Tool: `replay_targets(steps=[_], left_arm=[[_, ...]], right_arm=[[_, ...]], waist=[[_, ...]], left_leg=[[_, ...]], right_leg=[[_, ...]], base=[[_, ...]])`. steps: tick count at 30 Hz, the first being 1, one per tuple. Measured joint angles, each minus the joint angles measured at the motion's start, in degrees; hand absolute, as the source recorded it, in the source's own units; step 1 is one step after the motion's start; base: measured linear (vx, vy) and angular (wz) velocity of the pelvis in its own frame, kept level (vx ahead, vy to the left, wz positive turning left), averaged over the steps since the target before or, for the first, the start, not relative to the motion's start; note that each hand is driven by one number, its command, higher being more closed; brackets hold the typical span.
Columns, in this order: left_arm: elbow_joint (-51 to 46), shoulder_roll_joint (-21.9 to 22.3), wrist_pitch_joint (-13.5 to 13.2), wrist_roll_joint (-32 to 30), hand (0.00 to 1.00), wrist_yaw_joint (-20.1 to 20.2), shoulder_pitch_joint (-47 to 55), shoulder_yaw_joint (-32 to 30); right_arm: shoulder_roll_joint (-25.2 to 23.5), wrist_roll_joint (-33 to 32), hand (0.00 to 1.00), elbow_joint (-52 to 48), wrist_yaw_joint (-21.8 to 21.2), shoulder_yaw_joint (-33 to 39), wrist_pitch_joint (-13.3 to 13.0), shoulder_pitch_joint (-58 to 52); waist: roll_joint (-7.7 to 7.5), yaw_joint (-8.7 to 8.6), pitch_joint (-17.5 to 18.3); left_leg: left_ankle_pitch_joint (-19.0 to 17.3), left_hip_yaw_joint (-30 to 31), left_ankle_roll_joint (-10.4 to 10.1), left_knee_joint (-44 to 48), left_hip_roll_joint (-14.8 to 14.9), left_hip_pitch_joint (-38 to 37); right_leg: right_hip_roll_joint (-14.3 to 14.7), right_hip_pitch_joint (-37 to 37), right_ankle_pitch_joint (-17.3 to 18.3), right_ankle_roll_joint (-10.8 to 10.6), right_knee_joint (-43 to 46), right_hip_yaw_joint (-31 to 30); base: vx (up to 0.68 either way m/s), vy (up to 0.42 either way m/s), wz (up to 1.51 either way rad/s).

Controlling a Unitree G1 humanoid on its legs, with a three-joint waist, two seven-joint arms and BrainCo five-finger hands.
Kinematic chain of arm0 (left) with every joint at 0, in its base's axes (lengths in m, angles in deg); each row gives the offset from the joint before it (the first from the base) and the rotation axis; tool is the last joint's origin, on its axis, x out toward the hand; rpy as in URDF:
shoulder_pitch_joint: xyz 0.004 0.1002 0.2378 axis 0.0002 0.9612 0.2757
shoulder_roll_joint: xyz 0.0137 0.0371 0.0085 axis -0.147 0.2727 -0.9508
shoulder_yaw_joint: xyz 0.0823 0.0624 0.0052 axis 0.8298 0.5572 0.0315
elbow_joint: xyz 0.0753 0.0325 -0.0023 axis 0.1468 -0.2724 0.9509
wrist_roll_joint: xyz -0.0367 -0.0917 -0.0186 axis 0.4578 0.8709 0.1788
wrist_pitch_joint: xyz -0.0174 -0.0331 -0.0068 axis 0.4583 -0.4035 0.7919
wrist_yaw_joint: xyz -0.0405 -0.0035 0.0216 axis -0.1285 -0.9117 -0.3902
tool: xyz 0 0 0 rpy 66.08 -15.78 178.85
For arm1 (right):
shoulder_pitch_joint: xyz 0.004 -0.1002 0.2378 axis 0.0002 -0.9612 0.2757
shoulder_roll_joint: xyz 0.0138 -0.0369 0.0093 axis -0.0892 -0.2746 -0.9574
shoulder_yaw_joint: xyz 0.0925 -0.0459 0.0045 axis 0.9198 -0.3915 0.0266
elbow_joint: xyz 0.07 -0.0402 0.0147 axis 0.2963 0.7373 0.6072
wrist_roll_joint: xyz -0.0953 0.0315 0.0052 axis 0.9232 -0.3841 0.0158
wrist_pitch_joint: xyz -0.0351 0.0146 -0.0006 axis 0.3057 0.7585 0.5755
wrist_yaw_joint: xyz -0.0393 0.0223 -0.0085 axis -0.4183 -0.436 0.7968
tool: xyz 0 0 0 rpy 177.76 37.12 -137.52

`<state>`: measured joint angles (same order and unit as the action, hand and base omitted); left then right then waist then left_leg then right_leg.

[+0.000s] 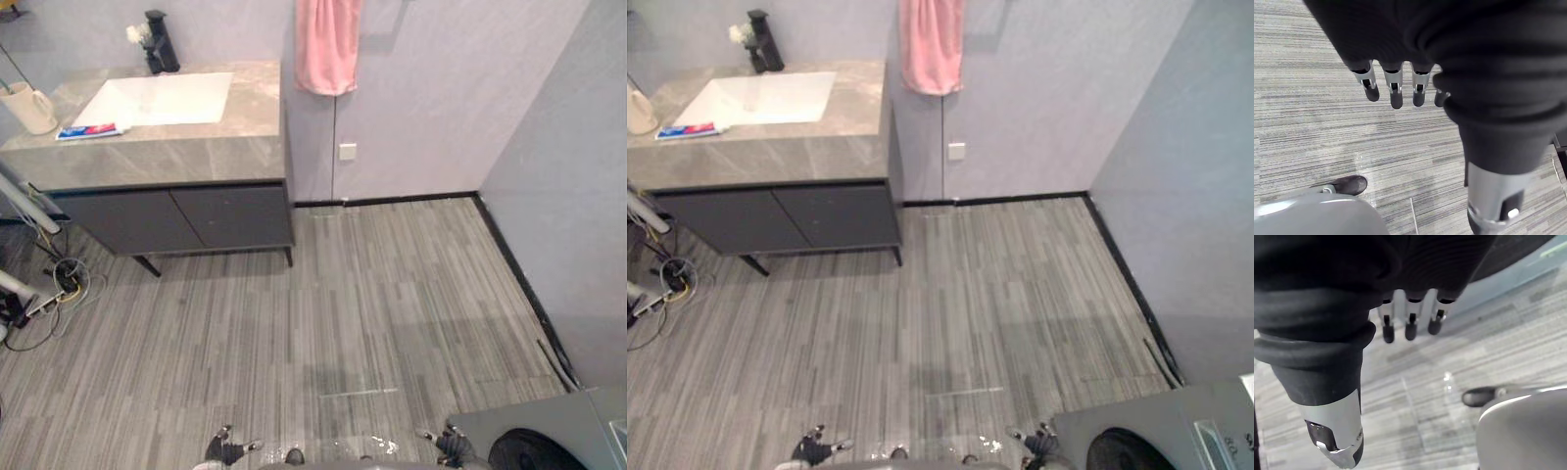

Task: Organize washtable

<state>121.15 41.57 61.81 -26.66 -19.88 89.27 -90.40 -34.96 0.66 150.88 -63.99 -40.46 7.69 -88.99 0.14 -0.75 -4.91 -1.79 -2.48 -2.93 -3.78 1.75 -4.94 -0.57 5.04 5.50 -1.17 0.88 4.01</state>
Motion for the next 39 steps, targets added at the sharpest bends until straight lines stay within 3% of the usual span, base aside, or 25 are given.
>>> replay_targets(steps=[24,27,29,34,35,38,39], left_arm=[[0.0,-0.1,0.0,0.1,0.00,0.0,-0.4,-0.1],[-0.1,-0.5,0.0,0.1,0.00,0.0,-1.9,-0.2],[-0.7,-0.8,0.0,0.4,0.00,0.1,-2.2,-0.5],[-2.3,0.2,0.0,1.1,0.00,0.1,-2.1,-2.5],[-2.3,0.4,0.0,1.1,0.00,0.0,-2.2,-2.5],[-2.4,0.4,0.0,1.1,0.00,0.0,-2.2,-2.5],[-2.4,0.6,0.0,1.1,0.00,0.0,-2.1,-2.5]], right_arm=[[-1.0,1.6,0.00,-0.1,0.0,-0.2,-0.2,1.0],[-1.0,0.8,0.00,-0.3,0.0,0.1,-0.4,1.6],[-1.0,-0.2,0.00,-0.8,0.0,0.7,-0.4,1.5],[-1.1,-0.7,0.00,-2.7,0.9,2.2,-0.3,0.1],[-0.8,-0.8,0.00,-2.7,1.0,2.3,-0.3,0.1],[-0.9,-0.8,0.00,-2.8,1.0,2.2,-0.2,0.2],[-0.7,-0.7,0.00,-2.6,1.0,2.2,-0.2,0.2]], waist=[[-0.34,0.00,-1.4],[-0.76,0.13,-3.8],[-0.96,0.16,-4.5],[-0.51,0.82,-5.4],[-0.30,1.46,-5.4],[-0.25,1.56,-5.5],[0.22,1.70,-5.2]], left_leg=[[0.6,0.0,0.4,-0.9,-0.6,-1.0],[-4.6,-0.1,-0.2,9.3,-0.2,2.8],[-8.1,-2.0,-2.4,21.8,1.0,8.4],[-8.6,-5.7,-2.5,39.3,3.2,16.6],[-9.9,-6.3,-0.9,38.6,3.0,16.6],[-9.5,-3.0,-0.8,27.1,1.1,17.4],[-8.2,-1.8,0.6,23.8,0.4,16.9]], right_leg=[[-0.5,1.1,0.2,-0.2,-0.5,0.8],[-0.7,0.5,2.4,0.5,3.3,0.9],[-0.6,-1.2,5.3,0.9,7.1,0.7],[-0.8,-0.8,7.6,2.0,10.1,-0.8],[-1.3,-0.7,7.8,1.6,10.1,-1.3],[-2.7,-1.1,9.4,0.3,10.3,-3.7],[-3.1,-2.0,10.0,-0.8,11.0,-4.8]], base=[[-0.02,-0.001,0.00],[-0.06,-0.024,0.07],[-0.10,-0.032,0.04],[0.02,-0.004,-0.09],[0.12,0.082,-0.30],[0.17,0.166,-0.33],[0.21,0.239,-0.46]])
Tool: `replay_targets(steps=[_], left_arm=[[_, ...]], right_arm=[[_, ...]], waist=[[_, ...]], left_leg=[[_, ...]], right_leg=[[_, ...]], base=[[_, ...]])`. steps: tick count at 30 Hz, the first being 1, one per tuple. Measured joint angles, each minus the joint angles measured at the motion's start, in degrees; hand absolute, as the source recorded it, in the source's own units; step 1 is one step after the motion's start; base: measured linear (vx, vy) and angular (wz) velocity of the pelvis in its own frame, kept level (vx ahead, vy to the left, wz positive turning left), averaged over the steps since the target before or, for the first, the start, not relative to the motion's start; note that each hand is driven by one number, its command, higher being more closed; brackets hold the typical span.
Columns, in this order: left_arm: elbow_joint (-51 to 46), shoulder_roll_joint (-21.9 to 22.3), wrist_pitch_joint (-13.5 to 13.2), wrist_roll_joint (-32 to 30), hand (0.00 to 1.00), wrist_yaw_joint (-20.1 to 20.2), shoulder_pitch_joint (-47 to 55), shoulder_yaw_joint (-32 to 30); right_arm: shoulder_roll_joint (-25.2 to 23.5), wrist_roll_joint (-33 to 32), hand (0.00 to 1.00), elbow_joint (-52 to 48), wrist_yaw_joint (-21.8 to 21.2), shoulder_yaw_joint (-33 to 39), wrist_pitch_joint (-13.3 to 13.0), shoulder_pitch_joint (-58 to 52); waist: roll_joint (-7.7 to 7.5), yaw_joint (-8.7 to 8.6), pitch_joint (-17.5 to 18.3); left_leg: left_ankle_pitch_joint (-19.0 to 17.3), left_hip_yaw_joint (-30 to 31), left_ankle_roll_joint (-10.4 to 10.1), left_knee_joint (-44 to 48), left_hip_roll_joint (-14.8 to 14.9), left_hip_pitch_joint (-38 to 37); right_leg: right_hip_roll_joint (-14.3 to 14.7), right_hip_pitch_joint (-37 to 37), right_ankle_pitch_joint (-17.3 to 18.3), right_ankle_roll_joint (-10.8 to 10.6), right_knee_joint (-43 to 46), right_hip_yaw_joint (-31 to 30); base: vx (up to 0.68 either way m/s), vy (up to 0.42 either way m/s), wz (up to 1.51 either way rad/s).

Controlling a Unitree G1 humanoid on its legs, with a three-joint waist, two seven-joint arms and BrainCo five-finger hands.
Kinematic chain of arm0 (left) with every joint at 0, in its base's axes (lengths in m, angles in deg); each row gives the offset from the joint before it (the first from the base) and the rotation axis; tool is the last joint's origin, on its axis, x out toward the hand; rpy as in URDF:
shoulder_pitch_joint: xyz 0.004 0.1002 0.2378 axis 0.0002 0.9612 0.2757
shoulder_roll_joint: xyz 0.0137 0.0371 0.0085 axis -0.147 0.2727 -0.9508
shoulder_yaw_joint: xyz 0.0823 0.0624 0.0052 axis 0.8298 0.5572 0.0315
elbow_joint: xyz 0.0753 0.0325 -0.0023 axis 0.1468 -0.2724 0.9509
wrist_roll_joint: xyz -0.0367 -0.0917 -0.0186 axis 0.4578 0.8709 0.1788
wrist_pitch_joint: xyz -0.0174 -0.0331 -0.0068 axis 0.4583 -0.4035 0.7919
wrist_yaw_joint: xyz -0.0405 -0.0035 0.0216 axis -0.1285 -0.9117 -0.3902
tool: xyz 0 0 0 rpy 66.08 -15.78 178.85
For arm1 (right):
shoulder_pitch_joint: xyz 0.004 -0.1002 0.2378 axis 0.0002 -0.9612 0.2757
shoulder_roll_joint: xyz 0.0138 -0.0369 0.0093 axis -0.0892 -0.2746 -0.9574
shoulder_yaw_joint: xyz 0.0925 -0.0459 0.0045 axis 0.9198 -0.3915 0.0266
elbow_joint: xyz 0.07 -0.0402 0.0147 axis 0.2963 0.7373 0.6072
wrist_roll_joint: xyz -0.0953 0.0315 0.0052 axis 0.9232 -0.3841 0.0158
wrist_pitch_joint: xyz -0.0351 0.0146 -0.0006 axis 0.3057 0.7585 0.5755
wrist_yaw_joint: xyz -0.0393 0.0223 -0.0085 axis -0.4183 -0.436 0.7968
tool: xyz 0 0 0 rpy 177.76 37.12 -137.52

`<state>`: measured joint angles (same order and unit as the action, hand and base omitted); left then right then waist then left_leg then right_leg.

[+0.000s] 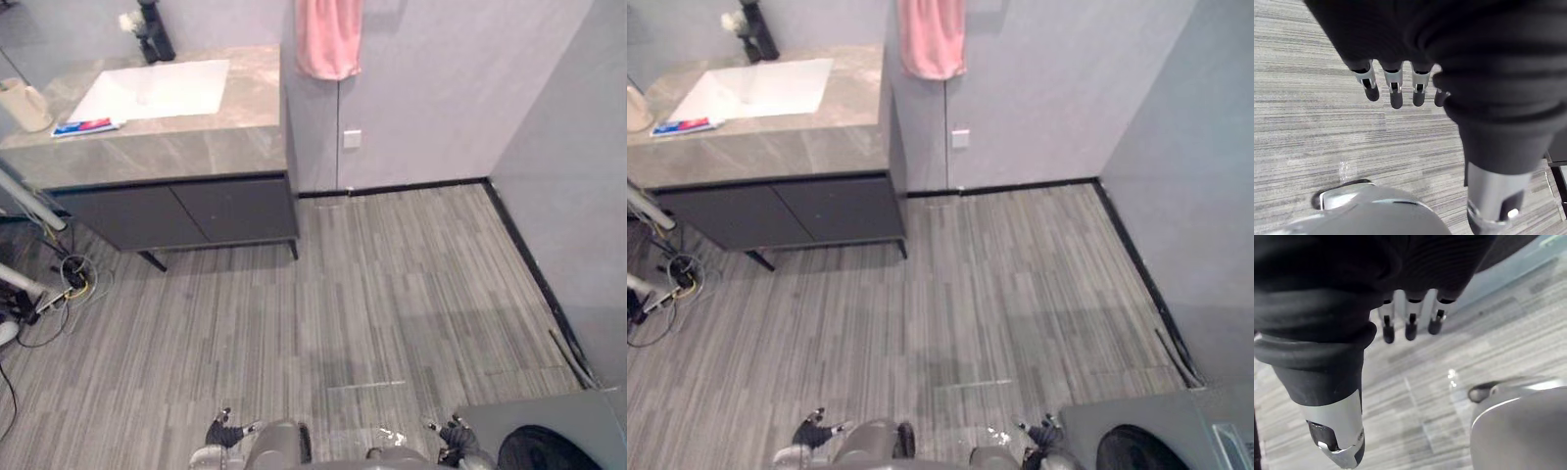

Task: Organize washtable

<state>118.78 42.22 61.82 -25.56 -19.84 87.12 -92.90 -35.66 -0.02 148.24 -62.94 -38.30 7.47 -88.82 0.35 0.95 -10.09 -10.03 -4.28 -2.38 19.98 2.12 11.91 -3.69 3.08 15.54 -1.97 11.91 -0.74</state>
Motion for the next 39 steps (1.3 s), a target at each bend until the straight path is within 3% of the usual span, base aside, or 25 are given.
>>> replay_targets(steps=[2,4,5,7,8,9,11,15,16,17,18,19,20,21,22,23,24,27,28,31,33,34,35,37,39], left_arm=[[0.3,-0.7,0.0,0.0,0.00,0.0,-0.2,0.1],[0.2,-0.7,0.0,0.2,0.00,-0.1,-0.4,-0.1],[0.2,-0.6,0.0,0.8,0.00,-0.2,-0.4,-0.1],[0.3,-0.7,0.1,1.3,0.00,-0.2,-0.1,0.0],[0.4,-0.8,0.1,1.3,0.00,-0.2,0.0,0.0],[0.4,-0.9,0.1,1.3,0.00,-0.2,-0.1,0.1],[0.3,-0.4,0.0,2.3,0.00,-0.2,-1.2,0.2],[0.7,0.7,0.0,2.3,0.00,0.0,-2.3,1.0],[0.7,0.9,0.0,2.3,0.00,-0.1,-2.2,1.0],[0.8,0.9,0.0,2.3,0.00,-0.1,-2.1,1.0],[1.5,1.8,0.1,2.2,0.00,-0.1,-2.5,0.7],[2.0,3.0,0.0,2.2,0.00,0.0,-2.6,0.6],[2.0,4.2,0.0,2.1,0.00,0.0,-2.8,0.4],[2.0,5.3,0.0,2.1,0.00,0.0,-3.1,0.0],[1.5,5.9,0.0,2.0,0.00,0.1,-3.2,-1.6],[0.7,6.1,0.1,2.1,0.00,0.0,-3.1,-3.1],[-0.5,6.3,0.0,2.1,0.00,0.0,-3.0,-4.2],[-4.2,6.3,-0.1,2.1,0.00,0.0,-2.8,-4.1],[-4.5,6.4,-0.1,2.1,0.00,0.0,-2.8,-4.1],[-4.7,6.1,-0.4,2.1,0.00,0.0,-3.2,-3.9],[-4.6,5.9,-0.5,2.1,0.00,-0.1,-3.3,-3.2],[-4.0,6.0,-0.6,2.2,0.00,-0.1,-2.9,-1.8],[-3.3,5.6,-0.5,2.3,0.00,0.1,-3.0,-1.5],[-2.7,4.2,-0.5,2.4,0.00,0.0,-3.4,-1.5],[-2.2,3.9,-0.5,2.4,0.00,0.1,-3.6,-1.3]], right_arm=[[-0.5,0.1,0.00,0.1,0.0,-0.1,0.3,0.1],[-1.4,0.2,0.00,-0.4,-0.1,-0.1,0.4,0.0],[-1.9,0.2,0.00,-0.5,-0.1,-0.2,0.5,0.0],[-2.2,0.7,0.00,-1.2,-0.2,-0.7,0.6,0.2],[-2.2,0.6,0.00,-1.6,-0.3,-1.1,0.4,0.4],[-2.2,0.6,0.00,-1.6,-0.3,-1.2,0.4,0.5],[-1.4,0.7,0.00,-1.6,-0.3,-3.3,0.5,1.4],[-1.2,0.6,0.00,-2.6,-0.3,-4.2,0.2,2.4],[-0.8,0.6,0.00,-3.1,-0.3,-5.2,0.1,2.3],[-0.7,0.7,0.00,-3.1,-0.3,-5.6,-0.1,1.9],[-0.1,0.3,0.00,-3.1,-0.5,-5.3,-0.2,1.7],[0.8,0.6,0.00,-3.2,-0.3,-5.2,-0.3,2.2],[1.1,0.6,0.00,-3.8,-0.3,-5.1,-0.3,2.4],[1.4,0.6,0.00,-3.8,-0.3,-5.1,-0.3,2.4],[1.7,0.6,0.00,-3.8,-0.3,-5.2,0.0,2.2],[0.9,0.6,0.00,-3.9,-0.3,-5.7,0.1,1.9],[0.0,0.6,0.00,-4.5,-0.1,-6.3,0.1,1.3],[-0.8,0.1,0.00,-5.6,0.0,-6.7,-0.2,0.9],[-0.9,0.1,0.00,-5.8,0.0,-6.6,-0.2,0.9],[-2.0,0.1,0.00,-5.7,0.0,-4.8,0.0,1.2],[-1.7,0.1,0.00,-4.1,0.2,-4.6,0.0,1.2],[-0.8,0.2,0.00,-3.2,0.2,-4.6,0.1,1.1],[-0.6,0.4,0.00,-1.7,0.2,-4.7,0.4,1.4],[-1.4,0.9,0.00,-1.3,0.1,-4.8,0.7,0.8],[-1.4,1.5,0.00,-1.2,0.1,-4.8,0.7,0.7]], waist=[[-0.97,-0.12,0.8],[-1.45,0.92,0.8],[-1.54,1.83,0.8],[-1.85,1.60,0.7],[-1.80,1.24,0.7],[-1.86,1.09,0.7],[-0.98,0.92,0.2],[-0.90,-0.68,0.1],[-0.99,-1.05,0.2],[-1.74,-1.28,0.5],[-1.45,-1.61,0.6],[0.92,-1.44,0.8],[1.74,-1.69,1.0],[2.50,-1.73,0.6],[2.98,-1.72,0.4],[2.55,-1.52,0.0],[2.34,-1.19,-0.6],[1.45,-0.01,-0.9],[1.43,0.01,-1.0],[1.21,0.16,-1.2],[0.69,0.17,-1.2],[1.84,0.60,-0.6],[1.69,1.42,-0.1],[-1.52,1.32,0.6],[-2.02,1.49,0.8]], left_leg=[[-2.0,-2.2,2.1,-0.4,-1.9,-0.1],[-3.9,-5.1,3.7,0.7,-2.2,-0.8],[-4.8,-7.3,4.4,0.6,-2.1,-2.9],[-5.0,-9.4,4.8,-0.9,-2.1,-7.3],[-5.5,-9.6,5.5,-2.0,-1.9,-10.2],[-5.5,-9.6,5.5,-2.3,-1.8,-10.9],[-5.5,-9.8,5.5,-6.0,-0.2,-16.2],[-5.5,-8.9,5.3,-7.6,2.3,-19.7],[-5.7,-8.4,2.6,-7.7,2.6,-21.3],[-6.3,-7.5,1.4,-7.8,1.9,-22.9],[-7.5,-6.1,-0.3,-7.7,2.0,-24.4],[-7.1,-5.1,-1.1,-7.2,3.5,-24.8],[-5.4,-4.2,-3.9,-5.2,3.8,-24.1],[-4.1,-3.4,-5.2,-1.1,4.2,-22.7],[-1.1,-2.5,-4.3,9.1,5.1,-18.8],[2.4,-1.4,-3.9,19.3,6.2,-14.8],[1.7,-1.1,-3.1,31.4,8.2,-10.4],[0.8,-4.9,-1.6,40.5,11.0,-1.1],[0.7,-5.5,-1.5,39.5,11.1,0.8],[-0.2,-8.8,-0.8,24.7,9.1,5.8],[1.1,-8.2,-2.1,8.3,4.5,4.8],[4.1,-6.2,-3.3,-2.4,2.9,3.6],[7.5,-5.9,2.1,-2.8,1.9,2.9],[4.7,-7.1,3.8,-2.4,-0.6,2.6],[2.9,-7.9,4.7,-1.4,-1.1,1.2]], right_leg=[[-1.7,-1.0,0.6,-1.1,0.9,-2.0],[-2.9,-2.1,1.2,-2.2,3.3,-3.3],[-3.1,-4.0,1.5,-2.9,8.7,-4.3],[-3.7,-8.8,0.8,-6.2,21.3,-3.6],[-4.3,-11.4,1.5,-6.4,28.6,-1.5],[-4.4,-12.0,1.8,-6.3,29.9,-0.5],[-4.0,-16.9,3.9,-2.6,32.3,7.2],[-1.1,-24.1,2.2,-0.1,23.2,11.4],[0.0,-24.9,-2.4,1.1,17.0,11.7],[0.2,-24.4,-9.2,2.8,11.9,11.6],[0.0,-24.5,-12.3,4.9,13.6,11.6],[1.0,-24.4,-11.2,5.7,15.4,12.4],[1.0,-23.6,-8.8,5.5,15.6,12.7],[1.2,-22.5,-7.7,6.0,15.3,13.0],[1.7,-19.7,-6.4,6.2,13.8,13.2],[1.9,-16.5,-5.9,6.5,11.9,13.3],[2.7,-11.6,-5.4,7.1,9.1,13.3],[2.8,-3.6,-3.8,6.9,4.4,12.9],[2.7,-2.6,-3.6,6.7,3.7,12.8],[1.9,1.8,-3.1,5.7,0.2,12.2],[0.6,3.2,-2.2,3.9,-1.2,11.6],[1.1,4.1,-1.5,2.7,-2.2,10.6],[0.6,4.5,-0.4,1.4,-2.1,8.6],[-1.9,4.5,0.3,0.3,-0.3,7.8],[-3.0,3.0,0.4,0.0,5.5,6.6]], base=[[0.29,0.238,-0.39],[0.30,0.200,-0.61],[0.31,0.173,-0.90],[0.38,0.170,-0.76],[0.31,0.102,-0.33],[0.31,0.060,-0.31],[0.31,0.011,-0.22],[0.36,-0.079,0.09],[0.45,-0.162,0.15],[0.48,-0.171,0.23],[0.48,-0.155,0.13],[0.45,-0.142,0.10],[0.52,-0.182,0.01],[0.52,-0.215,0.08],[0.43,-0.195,0.08],[0.41,-0.185,0.10],[0.37,-0.152,0.04],[0.33,-0.107,-0.08],[0.25,-0.012,-0.02],[0.32,0.075,-0.09],[0.28,0.121,-0.13],[0.32,0.199,-0.48],[0.35,0.220,-0.46],[0.47,0.176,-0.15],[0.46,0.161,-0.05]])
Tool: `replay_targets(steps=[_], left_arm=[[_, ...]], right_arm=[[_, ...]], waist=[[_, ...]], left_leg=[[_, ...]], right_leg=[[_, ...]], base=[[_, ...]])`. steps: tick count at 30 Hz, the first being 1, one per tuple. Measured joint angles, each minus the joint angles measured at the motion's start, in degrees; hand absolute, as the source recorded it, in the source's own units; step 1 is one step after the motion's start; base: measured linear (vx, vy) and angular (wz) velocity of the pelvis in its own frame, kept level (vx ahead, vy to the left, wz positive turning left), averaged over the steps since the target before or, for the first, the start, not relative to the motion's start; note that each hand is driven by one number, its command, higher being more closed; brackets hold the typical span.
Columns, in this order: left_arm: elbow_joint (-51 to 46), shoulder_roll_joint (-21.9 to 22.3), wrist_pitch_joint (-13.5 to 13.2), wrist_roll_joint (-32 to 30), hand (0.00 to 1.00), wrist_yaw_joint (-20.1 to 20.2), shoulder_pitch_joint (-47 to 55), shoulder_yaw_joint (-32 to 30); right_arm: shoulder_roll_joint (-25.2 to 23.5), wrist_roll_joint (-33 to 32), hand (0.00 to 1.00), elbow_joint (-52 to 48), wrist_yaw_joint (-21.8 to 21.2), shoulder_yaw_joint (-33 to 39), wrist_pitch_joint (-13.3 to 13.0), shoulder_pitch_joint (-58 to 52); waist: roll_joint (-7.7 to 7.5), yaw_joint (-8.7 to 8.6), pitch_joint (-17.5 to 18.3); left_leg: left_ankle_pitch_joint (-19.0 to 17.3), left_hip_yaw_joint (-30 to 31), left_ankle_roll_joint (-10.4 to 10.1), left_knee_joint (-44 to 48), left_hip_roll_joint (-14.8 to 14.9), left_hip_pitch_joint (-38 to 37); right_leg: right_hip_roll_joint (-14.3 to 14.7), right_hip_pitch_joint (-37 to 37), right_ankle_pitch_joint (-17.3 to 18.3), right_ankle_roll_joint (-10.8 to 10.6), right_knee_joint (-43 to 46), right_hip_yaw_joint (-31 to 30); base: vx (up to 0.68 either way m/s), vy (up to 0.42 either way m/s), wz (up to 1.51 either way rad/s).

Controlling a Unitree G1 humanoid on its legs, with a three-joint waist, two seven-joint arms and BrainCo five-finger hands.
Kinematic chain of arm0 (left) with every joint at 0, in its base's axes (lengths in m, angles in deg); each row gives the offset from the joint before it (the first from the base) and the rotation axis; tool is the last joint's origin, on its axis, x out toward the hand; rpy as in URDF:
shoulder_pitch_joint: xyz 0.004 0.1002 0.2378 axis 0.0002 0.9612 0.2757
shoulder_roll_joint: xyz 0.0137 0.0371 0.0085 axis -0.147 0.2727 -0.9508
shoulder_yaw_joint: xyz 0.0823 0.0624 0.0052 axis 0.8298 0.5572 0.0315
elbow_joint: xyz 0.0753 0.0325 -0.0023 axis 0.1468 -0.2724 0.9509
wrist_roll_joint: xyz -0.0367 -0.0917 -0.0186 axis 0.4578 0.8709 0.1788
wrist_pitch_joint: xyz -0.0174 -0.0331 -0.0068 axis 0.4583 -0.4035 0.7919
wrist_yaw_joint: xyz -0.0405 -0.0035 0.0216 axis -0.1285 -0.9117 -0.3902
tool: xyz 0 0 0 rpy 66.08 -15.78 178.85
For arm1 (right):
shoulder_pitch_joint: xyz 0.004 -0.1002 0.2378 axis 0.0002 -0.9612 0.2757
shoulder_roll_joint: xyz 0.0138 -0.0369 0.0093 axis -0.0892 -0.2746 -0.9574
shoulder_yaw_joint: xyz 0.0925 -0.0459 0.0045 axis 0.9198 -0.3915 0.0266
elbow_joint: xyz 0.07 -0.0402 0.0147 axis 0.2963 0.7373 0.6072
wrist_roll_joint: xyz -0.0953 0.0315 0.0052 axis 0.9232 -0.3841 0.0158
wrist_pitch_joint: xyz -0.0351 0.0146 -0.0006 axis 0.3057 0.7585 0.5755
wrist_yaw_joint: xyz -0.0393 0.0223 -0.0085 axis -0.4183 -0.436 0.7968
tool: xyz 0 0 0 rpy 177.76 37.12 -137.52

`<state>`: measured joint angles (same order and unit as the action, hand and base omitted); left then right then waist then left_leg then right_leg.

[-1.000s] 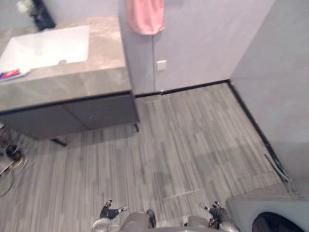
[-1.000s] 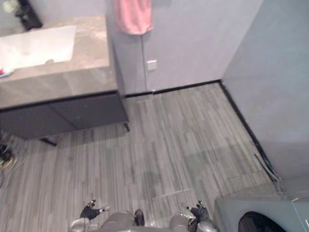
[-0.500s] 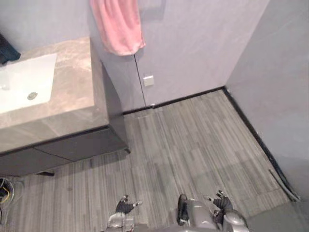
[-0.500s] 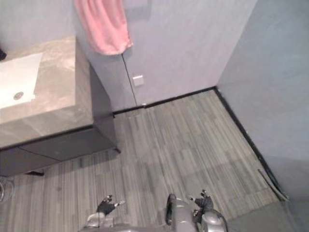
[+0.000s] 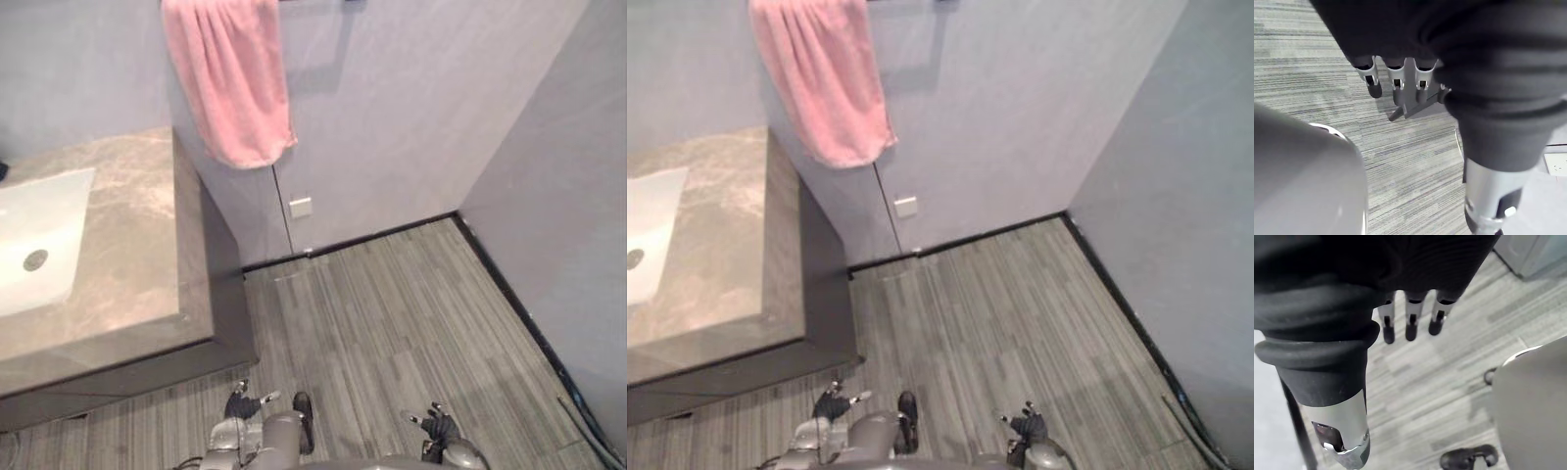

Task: Organize washtable

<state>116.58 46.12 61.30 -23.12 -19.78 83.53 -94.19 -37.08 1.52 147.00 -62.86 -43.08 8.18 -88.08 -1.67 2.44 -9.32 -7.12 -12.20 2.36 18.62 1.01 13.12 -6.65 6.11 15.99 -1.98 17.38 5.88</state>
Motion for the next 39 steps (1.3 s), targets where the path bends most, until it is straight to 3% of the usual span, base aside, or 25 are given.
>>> replay_targets(steps=[1,2,4,5,7,10,11,12,13,14,17,18,20,23,25,26,27,28,29,30,32,34,36,37,39], left_arm=[[0.6,-0.2,0.1,0.0,0.00,0.0,-0.3,0.4],[0.8,-0.6,0.4,0.1,0.00,0.0,-0.3,1.8],[0.9,-0.8,0.5,0.4,0.00,0.0,-0.4,3.8],[0.9,-0.7,0.5,0.5,0.00,0.1,-0.4,4.8],[0.9,-0.5,0.5,0.8,0.00,0.1,-0.5,4.9],[1.0,-0.8,0.5,0.9,0.00,0.0,0.1,5.7],[1.0,-0.9,0.5,0.9,0.00,-0.1,0.4,5.8],[1.1,-1.5,0.5,0.9,0.00,-0.1,0.8,5.9],[1.6,-1.7,0.5,0.9,0.00,-0.1,0.9,5.9],[2.8,-1.3,0.5,0.9,0.00,-0.1,0.7,5.8],[3.0,0.4,0.4,0.8,0.00,-0.1,0.7,3.5],[2.9,0.5,0.4,0.9,0.00,-0.1,0.6,3.2],[1.8,0.9,0.3,0.9,0.00,0.0,0.4,1.1],[0.5,1.0,-0.1,0.9,0.00,0.0,1.1,0.7],[0.3,0.9,-0.5,0.9,0.00,0.0,1.2,0.3],[0.3,0.9,-0.5,0.9,0.00,0.0,1.2,0.1],[0.4,1.0,-0.5,0.9,0.00,0.0,1.2,0.2],[0.6,1.0,-0.5,0.9,0.00,0.1,1.1,0.2],[0.9,0.6,-0.5,0.9,0.00,0.1,1.0,0.3],[0.8,0.4,-0.5,0.9,0.00,0.0,0.8,0.3],[0.8,0.1,-0.6,0.9,0.00,0.1,0.5,0.3],[1.3,-0.2,-0.5,0.9,0.00,0.1,0.5,0.3],[2.0,0.0,-0.6,1.0,0.00,0.0,0.4,0.1],[2.4,0.0,-0.5,0.9,0.00,0.1,0.2,0.1],[3.0,-0.2,-0.3,0.9,0.00,0.2,0.5,0.3]], right_arm=[[0.0,1.1,0.00,0.2,0.0,0.0,0.0,0.0],[-0.1,1.4,0.00,0.5,-0.2,-0.1,0.0,0.6],[-0.1,1.6,0.00,0.5,-0.2,-0.2,0.0,0.6],[0.0,1.9,0.00,0.5,-0.3,-0.4,0.0,0.5],[0.1,1.9,0.00,0.4,-0.2,-0.4,-0.2,0.8],[0.6,1.8,0.00,0.3,-0.2,-0.4,-0.3,1.6],[0.6,1.8,0.00,0.4,-0.2,-0.4,-0.3,1.5],[0.5,1.8,0.00,0.5,-0.2,-0.5,-0.2,1.2],[0.6,1.7,0.00,0.5,-0.3,-0.4,-0.3,1.1],[1.3,1.9,0.00,1.5,-0.2,-0.3,-0.3,1.1],[1.9,1.5,0.00,1.4,-0.3,0.2,-0.4,1.2],[1.8,1.3,0.00,1.4,-0.2,0.2,-0.4,1.1],[1.6,1.2,0.00,1.3,-0.2,0.4,-0.5,0.3],[1.5,1.0,0.00,0.9,-0.3,0.4,-0.4,0.0],[1.2,1.0,0.00,1.0,-0.3,0.4,-0.4,0.0],[1.2,0.7,0.00,1.0,-0.4,0.3,-0.4,0.1],[1.3,0.7,0.00,0.9,-0.4,0.4,-0.4,0.4],[1.5,0.7,0.00,1.1,-0.3,0.3,-0.4,0.3],[1.0,0.7,0.00,1.5,-0.3,0.1,-0.2,0.4],[0.9,0.8,0.00,1.5,-0.4,-0.4,-0.2,0.3],[0.8,1.2,0.00,2.1,-0.4,-0.4,-0.2,0.1],[0.8,1.3,0.00,2.1,-0.4,-0.3,-0.2,0.4],[0.8,1.4,0.00,2.2,-0.4,-0.2,-0.1,0.5],[0.9,1.6,0.00,2.3,-0.4,-0.1,-0.1,0.6],[0.8,1.8,0.00,1.7,-0.6,0.2,0.0,0.4]], waist=[[-0.04,0.02,0.0],[0.05,-0.01,0.0],[0.15,-0.26,-0.1],[0.27,-0.33,0.0],[0.53,-0.46,-0.2],[1.24,-1.79,-0.4],[1.26,-1.73,-0.4],[0.08,-1.69,0.0],[-0.37,-1.84,0.3],[1.38,-1.68,1.0],[3.26,-1.99,1.3],[3.18,-2.02,1.2],[2.35,-1.43,0.4],[2.87,-1.45,0.1],[2.88,-1.20,0.1],[2.90,-1.16,0.1],[3.25,-1.14,0.1],[3.50,-0.97,0.0],[2.88,-0.08,0.0],[1.70,-0.04,0.3],[1.47,0.37,-0.1],[1.51,0.10,0.0],[1.70,0.27,0.0],[1.93,0.23,0.2],[1.75,-0.09,0.4]], left_leg=[[-1.3,-0.6,0.7,-0.4,-0.4,-2.5],[-2.3,-0.5,1.1,-1.7,-0.7,-5.5],[-3.1,0.0,1.4,-3.2,-1.1,-9.2],[-3.3,0.3,1.3,-4.8,-1.1,-11.8],[-3.3,1.4,1.3,-6.4,-0.7,-14.1],[-4.1,3.7,-0.1,-6.6,1.3,-16.2],[-5.0,4.4,-1.5,-6.6,2.1,-17.2],[-6.0,5.1,-3.2,-6.5,2.0,-18.1],[-6.5,6.0,-4.0,-6.5,2.1,-18.6],[-6.5,7.5,-4.7,-6.7,3.8,-19.0],[-5.9,8.2,-6.1,-3.7,6.1,-17.7],[-5.9,8.4,-6.2,-0.8,6.4,-16.5],[-4.4,6.8,-8.8,15.6,9.5,-10.4],[-4.9,0.2,-8.0,24.2,12.7,-5.9],[-5.6,-1.6,-7.3,20.4,11.8,-3.6],[-5.5,-2.0,-7.2,13.9,10.2,-2.9],[-4.1,-1.5,-7.6,4.1,8.0,-3.0],[0.1,-0.9,-5.0,1.1,7.2,-3.5],[0.8,-2.1,-4.9,-3.0,5.0,-6.1],[1.4,-2.0,-3.9,-3.5,4.1,-6.6],[0.5,-2.0,-2.7,0.2,3.5,-5.3],[-0.9,-1.9,-2.0,0.6,2.4,-5.6],[-3.5,-2.0,-2.0,1.3,1.9,-6.1],[-5.6,-2.1,-1.8,0.5,1.8,-7.4],[-5.6,-3.0,-1.6,-2.5,1.1,-10.8]], right_leg=[[-0.8,-2.7,-0.8,-1.8,8.0,-1.1],[-1.7,-5.8,-1.6,-4.9,17.1,-1.9],[-2.3,-8.5,0.8,-5.1,24.3,-1.2],[-2.8,-10.5,1.7,-4.0,25.7,1.1],[-3.0,-13.6,2.3,-2.9,23.3,3.9],[-1.8,-17.1,1.3,-2.7,12.3,3.0],[-1.2,-17.5,-2.1,-2.5,6.1,1.5],[-1.3,-17.3,-8.9,-2.5,1.0,0.3],[-1.3,-17.1,-11.7,-3.1,1.1,0.1],[0.2,-16.5,-11.2,-2.1,1.8,0.9],[1.5,-15.3,-8.1,-0.2,2.5,3.8],[1.5,-14.4,-7.7,0.2,2.4,4.6],[1.6,-9.2,-6.1,1.3,0.6,7.3],[1.7,-5.4,-3.8,1.6,-0.6,8.4],[1.4,-4.5,-3.6,1.1,-1.8,8.2],[1.0,-4.2,-3.7,0.8,-2.2,8.1],[0.6,-4.1,-3.3,-0.3,-2.2,8.0],[0.5,-3.9,-3.0,-0.8,-2.2,7.7],[-0.6,-3.1,-3.2,-1.9,-3.4,6.3],[-0.5,-1.7,-4.1,-2.2,-6.3,6.3],[-0.6,2.0,-7.5,-2.7,-12.6,6.2],[-1.5,2.8,-7.4,-3.0,-13.2,5.7],[-2.0,2.3,-6.2,-4.5,-10.5,4.7],[-2.6,0.4,-4.0,-5.0,-5.1,3.7],[-4.4,-5.4,-3.0,-5.5,9.0,2.0]], base=[[0.48,0.178,-0.19],[0.39,0.129,-0.14],[0.32,0.071,0.10],[0.33,0.043,0.24],[0.33,-0.024,0.33],[0.29,-0.130,0.43],[0.27,-0.220,0.32],[0.29,-0.249,0.35],[0.30,-0.267,0.29],[0.23,-0.224,0.18],[0.23,-0.282,0.29],[0.19,-0.310,0.56],[0.15,-0.259,0.58],[0.08,-0.068,0.33],[0.10,0.015,-0.02],[0.20,0.138,-0.11],[0.23,0.169,-0.08],[0.27,0.192,-0.07],[0.21,0.099,0.08],[0.28,0.095,0.18],[0.29,0.121,0.33],[0.23,0.117,0.16],[0.17,0.086,-0.14],[0.18,0.085,-0.30],[0.13,0.061,-0.26]])
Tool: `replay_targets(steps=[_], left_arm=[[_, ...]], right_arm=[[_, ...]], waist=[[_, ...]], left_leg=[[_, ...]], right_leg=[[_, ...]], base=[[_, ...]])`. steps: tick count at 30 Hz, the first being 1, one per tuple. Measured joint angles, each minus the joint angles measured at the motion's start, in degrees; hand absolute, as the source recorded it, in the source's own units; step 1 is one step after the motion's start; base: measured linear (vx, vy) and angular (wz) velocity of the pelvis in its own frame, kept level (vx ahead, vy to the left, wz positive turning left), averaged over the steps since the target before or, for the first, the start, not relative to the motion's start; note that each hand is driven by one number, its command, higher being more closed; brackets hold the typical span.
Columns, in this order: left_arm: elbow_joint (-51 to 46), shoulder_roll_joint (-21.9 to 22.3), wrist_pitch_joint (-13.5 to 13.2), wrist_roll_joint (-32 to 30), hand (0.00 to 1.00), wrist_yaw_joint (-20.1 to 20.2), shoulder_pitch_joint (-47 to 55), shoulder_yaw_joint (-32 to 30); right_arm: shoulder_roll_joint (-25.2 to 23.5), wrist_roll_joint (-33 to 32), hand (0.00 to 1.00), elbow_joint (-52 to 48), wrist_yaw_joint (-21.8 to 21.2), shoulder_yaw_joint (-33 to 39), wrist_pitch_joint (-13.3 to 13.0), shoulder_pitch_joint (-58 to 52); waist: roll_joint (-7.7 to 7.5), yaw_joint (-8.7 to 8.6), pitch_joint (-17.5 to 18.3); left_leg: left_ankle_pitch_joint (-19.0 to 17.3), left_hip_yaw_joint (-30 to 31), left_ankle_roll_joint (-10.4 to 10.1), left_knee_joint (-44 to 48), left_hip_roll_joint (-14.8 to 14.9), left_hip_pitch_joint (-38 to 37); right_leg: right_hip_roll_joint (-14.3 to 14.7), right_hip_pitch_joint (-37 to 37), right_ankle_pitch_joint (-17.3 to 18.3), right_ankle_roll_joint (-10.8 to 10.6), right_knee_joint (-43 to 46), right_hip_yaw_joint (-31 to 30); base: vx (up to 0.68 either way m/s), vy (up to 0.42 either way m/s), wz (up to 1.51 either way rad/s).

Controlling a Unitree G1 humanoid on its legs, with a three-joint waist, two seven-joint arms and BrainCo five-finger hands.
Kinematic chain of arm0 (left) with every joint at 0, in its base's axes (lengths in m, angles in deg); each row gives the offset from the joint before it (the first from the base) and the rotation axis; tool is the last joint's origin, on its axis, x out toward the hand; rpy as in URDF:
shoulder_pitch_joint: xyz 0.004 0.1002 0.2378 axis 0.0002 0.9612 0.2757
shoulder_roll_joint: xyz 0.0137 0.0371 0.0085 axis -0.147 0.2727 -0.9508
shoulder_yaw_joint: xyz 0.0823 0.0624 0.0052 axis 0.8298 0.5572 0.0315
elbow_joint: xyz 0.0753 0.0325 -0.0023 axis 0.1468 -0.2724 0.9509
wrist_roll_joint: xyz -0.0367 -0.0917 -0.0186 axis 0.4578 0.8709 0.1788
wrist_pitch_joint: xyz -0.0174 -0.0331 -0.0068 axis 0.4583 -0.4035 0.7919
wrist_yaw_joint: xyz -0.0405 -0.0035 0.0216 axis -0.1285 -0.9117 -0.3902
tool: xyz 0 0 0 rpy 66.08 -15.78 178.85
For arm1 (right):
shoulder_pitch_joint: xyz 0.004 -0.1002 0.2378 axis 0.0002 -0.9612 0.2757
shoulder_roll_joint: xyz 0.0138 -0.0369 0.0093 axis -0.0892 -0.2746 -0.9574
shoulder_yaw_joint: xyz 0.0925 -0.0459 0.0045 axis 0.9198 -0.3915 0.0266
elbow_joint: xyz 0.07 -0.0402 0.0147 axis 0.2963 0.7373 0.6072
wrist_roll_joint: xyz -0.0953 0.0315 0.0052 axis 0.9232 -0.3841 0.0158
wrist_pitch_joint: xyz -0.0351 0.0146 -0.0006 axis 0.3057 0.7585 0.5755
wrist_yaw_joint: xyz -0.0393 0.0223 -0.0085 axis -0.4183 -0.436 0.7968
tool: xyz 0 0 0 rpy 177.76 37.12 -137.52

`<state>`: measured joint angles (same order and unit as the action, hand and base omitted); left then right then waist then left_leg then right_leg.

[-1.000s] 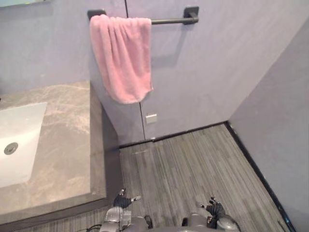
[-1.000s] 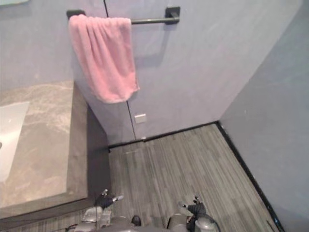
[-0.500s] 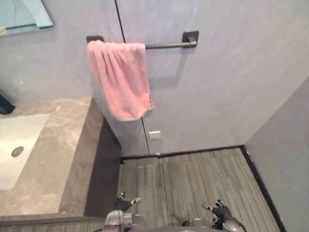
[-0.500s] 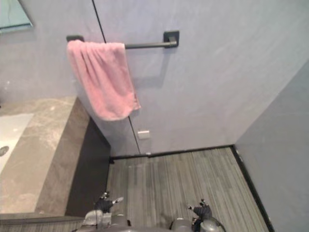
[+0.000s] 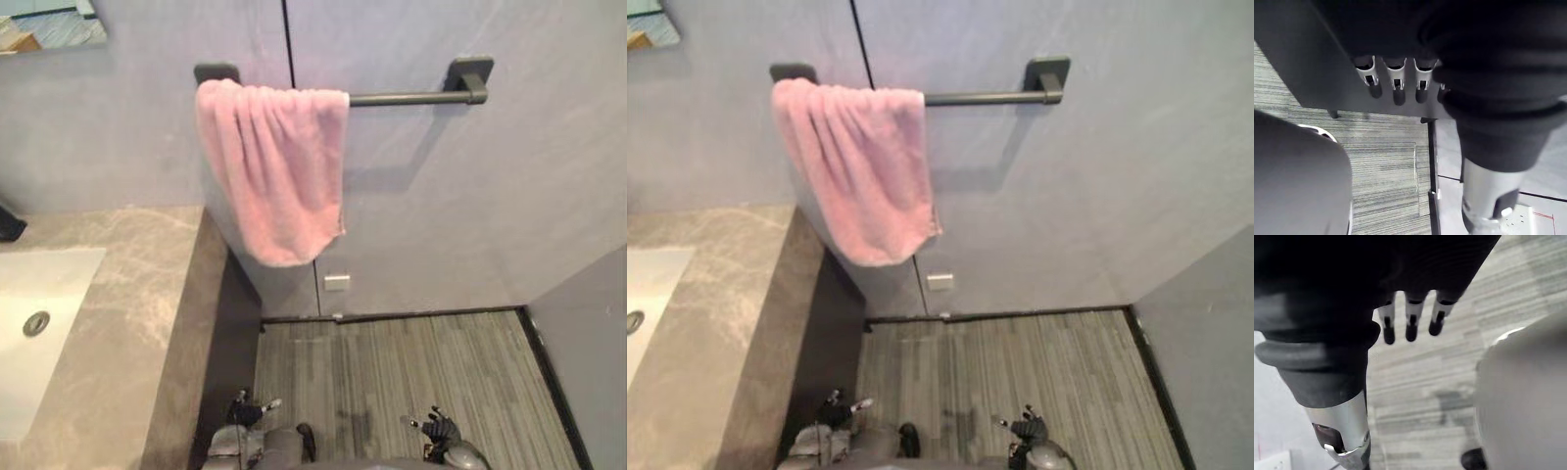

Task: Organize washtable

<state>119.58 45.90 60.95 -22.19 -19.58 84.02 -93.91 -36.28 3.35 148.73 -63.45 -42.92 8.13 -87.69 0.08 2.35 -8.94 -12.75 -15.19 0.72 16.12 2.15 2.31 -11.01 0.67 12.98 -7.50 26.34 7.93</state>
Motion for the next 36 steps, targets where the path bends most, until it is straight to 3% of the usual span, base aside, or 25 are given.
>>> replay_targets(steps=[2,4,5,7,8,9,10,11,13,16,17,19,20,21,23,28,32,36], left_arm=[[0.0,-0.9,0.5,-0.1,0.00,0.0,0.2,1.6],[0.1,-1.1,0.8,-0.1,0.00,0.0,0.5,1.9],[0.1,-1.0,0.8,-0.1,0.00,0.0,0.6,1.9],[0.1,-0.4,0.9,-0.1,0.00,0.0,0.6,1.6],[0.1,-0.5,0.9,-0.1,0.00,0.0,1.1,1.8],[0.2,-1.3,0.8,-0.2,0.00,0.3,1.0,1.7],[0.8,-1.0,0.9,-0.2,0.00,0.2,0.6,1.4],[1.1,0.7,0.8,-0.2,0.00,0.3,0.6,0.9],[1.2,1.8,0.8,-0.3,0.00,0.5,0.4,-0.8],[0.4,2.4,0.8,-0.4,0.00,1.0,-0.2,-1.4],[-0.8,2.4,0.7,-0.4,0.00,1.0,0.0,-2.1],[-2.4,2.9,0.7,-0.5,0.00,1.0,0.7,-3.2],[-2.7,2.7,0.7,-0.5,0.00,1.0,0.9,-3.1],[-2.7,2.5,0.7,-0.5,0.00,1.0,0.9,-3.1],[-2.4,2.5,0.8,-0.5,0.00,0.9,0.8,-2.7],[0.1,0.7,0.9,-0.5,0.00,0.8,-0.1,0.1],[0.2,0.6,0.9,-0.5,0.00,0.8,0.2,2.1],[0.4,0.0,0.8,-0.5,0.00,0.6,0.4,2.9]], right_arm=[[-0.8,0.0,0.00,-0.2,0.0,0.1,-0.2,-0.1],[-0.9,0.0,0.00,-0.2,-0.1,-0.3,-0.2,-0.1],[-0.9,0.0,0.00,-0.2,-0.1,-0.4,-0.3,0.3],[-0.7,0.1,0.00,-0.5,-0.2,-0.5,-0.4,0.4],[-0.6,0.0,0.00,-0.7,-0.3,-0.5,-0.4,0.6],[-0.8,-0.1,0.00,-0.3,-0.4,-0.6,-0.3,0.3],[-0.7,-0.2,0.00,-0.2,-0.5,-0.3,-0.4,0.4],[0.1,0.0,0.00,-0.3,-0.5,-0.3,-0.3,0.5],[0.4,-0.4,0.00,-1.0,-0.6,0.1,-0.4,0.5],[-0.2,-0.7,0.00,-1.6,-0.6,1.3,-0.3,-0.1],[-0.4,-0.7,0.00,-2.0,-0.5,1.3,-0.3,-0.8],[-0.5,-0.7,0.00,-2.1,-0.5,1.3,-0.3,-1.1],[-0.6,-1.0,0.00,-2.1,-0.5,1.5,-0.3,-1.1],[-0.7,-1.1,0.00,-2.1,-0.5,1.9,-0.3,-1.1],[-0.5,-1.2,0.00,-2.3,-0.5,2.2,-0.3,-1.0],[-0.9,-1.2,0.00,-1.3,-0.5,2.4,-0.2,-1.3],[-0.6,-1.2,0.00,-0.1,-0.5,2.6,-0.3,-1.3],[-0.7,-1.1,0.00,0.6,-0.3,3.8,-0.3,-1.0]], waist=[[-1.63,-0.33,0.2],[-2.11,-0.86,0.5],[-1.87,-1.46,0.4],[-0.83,-1.65,0.4],[-0.90,-1.70,0.5],[-2.47,-1.69,0.7],[-1.71,-1.43,0.8],[0.13,-1.30,1.1],[1.40,-1.71,0.8],[1.02,-1.55,-0.1],[0.83,-1.20,-0.2],[1.05,-0.93,-0.2],[0.98,-1.31,-0.2],[1.01,-1.41,-0.2],[1.45,-1.33,-0.1],[-0.18,-1.37,1.3],[0.48,-1.45,1.8],[0.42,-1.42,1.8]], left_leg=[[-0.6,-0.2,0.9,-2.5,-1.7,-4.3],[-0.8,0.9,0.9,-3.8,-1.4,-7.1],[-0.8,1.7,0.8,-4.3,-0.7,-8.1],[-0.6,2.6,0.4,-5.4,1.5,-9.7],[-0.3,3.3,-0.7,-6.0,2.1,-10.4],[-0.6,5.0,-2.3,-6.3,0.8,-10.7],[-0.9,6.1,-2.9,-6.5,1.9,-11.4],[-0.7,7.2,-3.2,-6.6,3.1,-11.4],[-0.2,7.3,-4.2,-5.6,4.3,-11.1],[-0.3,7.3,-4.9,6.8,6.4,-7.8],[0.0,7.0,-6.3,15.1,8.2,-5.0],[-0.2,5.1,-6.1,21.1,10.2,-2.0],[-0.2,3.4,-6.0,19.7,10.6,-0.4],[-0.2,3.1,-6.0,17.5,10.6,0.1],[1.8,4.4,-6.1,4.0,8.8,0.5],[3.4,3.6,-4.7,-2.4,4.7,-3.3],[6.4,4.7,-3.7,-8.9,1.8,-6.6],[7.7,7.3,-3.9,-10.7,1.4,-6.6]], right_leg=[[-2.3,-6.6,1.3,0.4,16.2,-1.9],[-1.3,-8.4,4.5,1.9,18.0,-0.4],[0.0,-9.6,5.4,3.6,17.0,0.8],[3.3,-12.9,5.6,4.6,11.6,1.7],[5.0,-14.0,3.4,4.5,3.8,1.1],[5.1,-13.7,-7.3,6.8,-3.3,0.2],[5.8,-13.3,-6.7,7.1,-2.4,0.5],[6.9,-12.6,-6.3,7.3,-3.2,0.6],[7.3,-11.4,-4.8,8.1,-4.0,2.3],[7.5,-6.2,-2.9,8.6,-5.7,4.6],[7.7,-3.6,-2.5,8.8,-6.9,5.1],[8.1,-1.5,-2.3,8.9,-8.4,5.8],[8.0,-0.8,-2.3,8.7,-9.1,5.8],[7.9,-0.8,-2.3,8.6,-9.4,5.8],[7.9,-1.4,-2.0,7.2,-8.4,4.5],[5.6,-0.3,-2.8,4.6,-11.2,2.9],[4.2,2.4,-3.9,3.7,-14.9,4.4],[4.3,3.9,-4.4,3.8,-17.0,6.5]], base=[[0.22,0.040,0.02],[0.26,-0.051,0.35],[0.26,-0.089,0.44],[0.23,-0.124,0.33],[0.31,-0.181,0.45],[0.31,-0.190,0.41],[0.27,-0.155,0.30],[0.22,-0.139,0.10],[0.23,-0.174,0.23],[0.17,-0.179,0.46],[0.09,-0.095,0.26],[0.09,-0.036,0.09],[0.06,0.004,0.03],[0.08,0.038,-0.06],[0.14,0.131,-0.23],[0.11,0.114,-0.06],[0.07,0.080,0.20],[0.03,-0.019,0.30]])
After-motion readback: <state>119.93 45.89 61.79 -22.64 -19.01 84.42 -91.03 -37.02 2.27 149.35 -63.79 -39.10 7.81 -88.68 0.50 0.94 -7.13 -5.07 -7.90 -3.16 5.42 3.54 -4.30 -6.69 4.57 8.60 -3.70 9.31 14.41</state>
